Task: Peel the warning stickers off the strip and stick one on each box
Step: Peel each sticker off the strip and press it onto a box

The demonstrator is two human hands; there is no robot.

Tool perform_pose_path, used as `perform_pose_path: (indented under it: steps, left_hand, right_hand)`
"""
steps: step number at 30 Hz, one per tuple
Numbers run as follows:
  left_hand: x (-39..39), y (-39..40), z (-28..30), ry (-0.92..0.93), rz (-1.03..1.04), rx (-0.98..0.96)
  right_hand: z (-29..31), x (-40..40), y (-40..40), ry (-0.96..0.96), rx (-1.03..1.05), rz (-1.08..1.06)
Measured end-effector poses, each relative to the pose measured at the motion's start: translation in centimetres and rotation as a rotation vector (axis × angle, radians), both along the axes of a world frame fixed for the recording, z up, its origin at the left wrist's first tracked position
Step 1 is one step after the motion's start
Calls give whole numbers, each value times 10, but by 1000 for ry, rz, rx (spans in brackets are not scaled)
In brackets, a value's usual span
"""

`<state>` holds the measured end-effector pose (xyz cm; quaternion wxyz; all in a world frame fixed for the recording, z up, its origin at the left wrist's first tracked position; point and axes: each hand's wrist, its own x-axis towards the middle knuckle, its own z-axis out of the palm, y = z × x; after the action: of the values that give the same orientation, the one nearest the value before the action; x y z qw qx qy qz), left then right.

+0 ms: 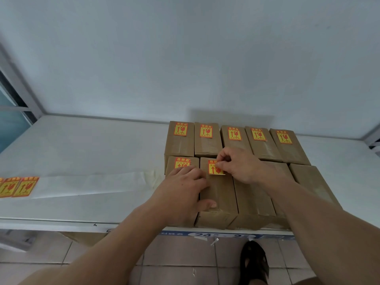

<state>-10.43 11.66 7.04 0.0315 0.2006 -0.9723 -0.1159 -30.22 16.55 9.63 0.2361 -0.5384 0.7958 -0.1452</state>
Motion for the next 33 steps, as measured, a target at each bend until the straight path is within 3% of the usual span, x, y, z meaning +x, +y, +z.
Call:
perform_pose_path:
  steps: [12,18,33]
  left_hand:
    - [1,0,1,-11,9,5]
    - [-1,1,2,-8,10,8]
    - [3,-3,-1,-13,24,18]
  right_hand:
    - [-6,7,11,263,-152,46]
    - [-14,7,30,352,-67,88]
    - [-13,24,13,388,-57,138]
